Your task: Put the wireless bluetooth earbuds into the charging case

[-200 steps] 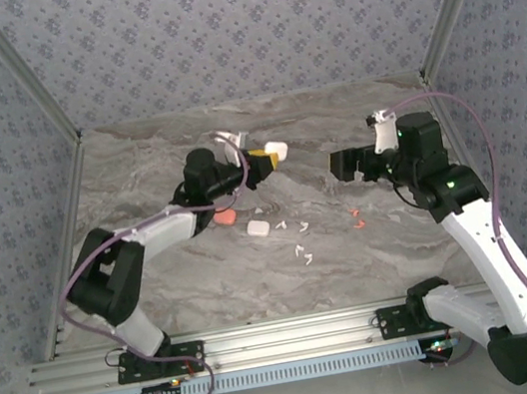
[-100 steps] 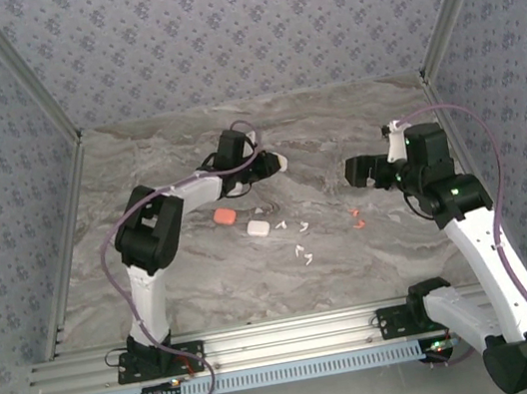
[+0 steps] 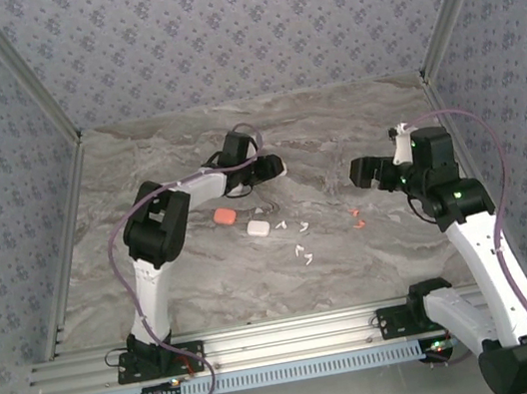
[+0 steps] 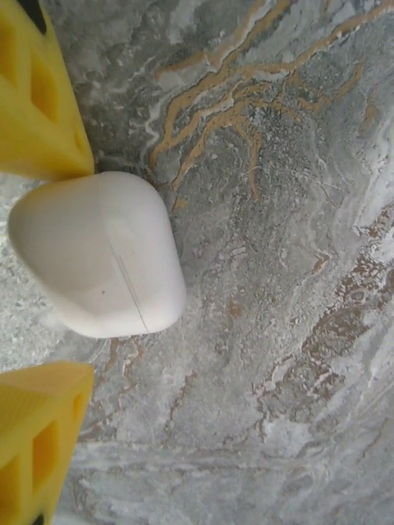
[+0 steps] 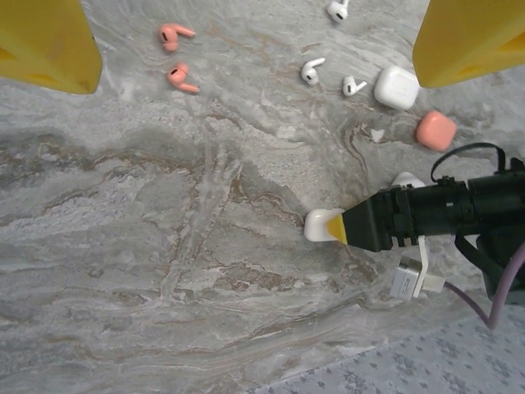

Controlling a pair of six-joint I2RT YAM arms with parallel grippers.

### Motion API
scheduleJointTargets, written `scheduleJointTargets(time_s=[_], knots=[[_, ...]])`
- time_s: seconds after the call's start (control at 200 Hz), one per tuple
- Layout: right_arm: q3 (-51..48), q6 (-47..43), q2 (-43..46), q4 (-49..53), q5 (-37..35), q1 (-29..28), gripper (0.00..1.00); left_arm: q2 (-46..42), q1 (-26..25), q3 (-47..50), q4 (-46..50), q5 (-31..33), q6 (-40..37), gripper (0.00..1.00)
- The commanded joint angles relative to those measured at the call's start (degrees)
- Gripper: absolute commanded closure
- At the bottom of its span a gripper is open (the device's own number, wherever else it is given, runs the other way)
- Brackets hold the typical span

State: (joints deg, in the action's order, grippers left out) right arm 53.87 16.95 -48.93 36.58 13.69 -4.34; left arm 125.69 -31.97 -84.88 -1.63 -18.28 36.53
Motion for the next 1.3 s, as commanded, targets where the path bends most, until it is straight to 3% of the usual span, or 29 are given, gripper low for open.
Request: scheduleJointTargets(time_s=[0.0,0.235,0.375,0.435,0.56,0.835,1.044,1.294], knots=[[-2.43,1.8,1.25,-4.99,8.65,2.65,0.0,-8.66,1.88,2.92,2.78,3.37,-3.98,0.36],[-2.67,-6.41,-0.31,-6.87,9.67,-1.67,0.0,-25.35,5.87,11.78,3.09,5.63,-8.19,0.33],[-3.48,-17.16,-1.89,-8.98,5.13,-11.75,0.0,-38.27,8.29,22.33,-0.79,9.73,-8.91,0.3],[-3.59,-23.3,-3.26,-9.46,2.5,-17.39,0.0,-43.84,9.16,26.87,-2.32,11.91,-9.01,0.23],[-2.74,-32.58,-9.62,-10.82,-1.45,-25.81,0.0,-54.06,10.59,34.76,-3.9,15.27,-9.11,0.13],[3.39,-45.5,-30.2,-13.62,-8.02,-38.41,0.0,-72.93,15.89,46.65,-0.8,21.64,-7.51,0.01],[13.12,-47.34,-45.74,-10.81,-12.06,-42.51,0.0,-79.24,22.73,49.5,3.38,18.11,-6.63,0.01],[23.63,-47.88,-58.64,-6.63,-12.84,-43.39,0.02,-79.72,24.18,49.2,5.41,17.12,-8.93,0.01]])
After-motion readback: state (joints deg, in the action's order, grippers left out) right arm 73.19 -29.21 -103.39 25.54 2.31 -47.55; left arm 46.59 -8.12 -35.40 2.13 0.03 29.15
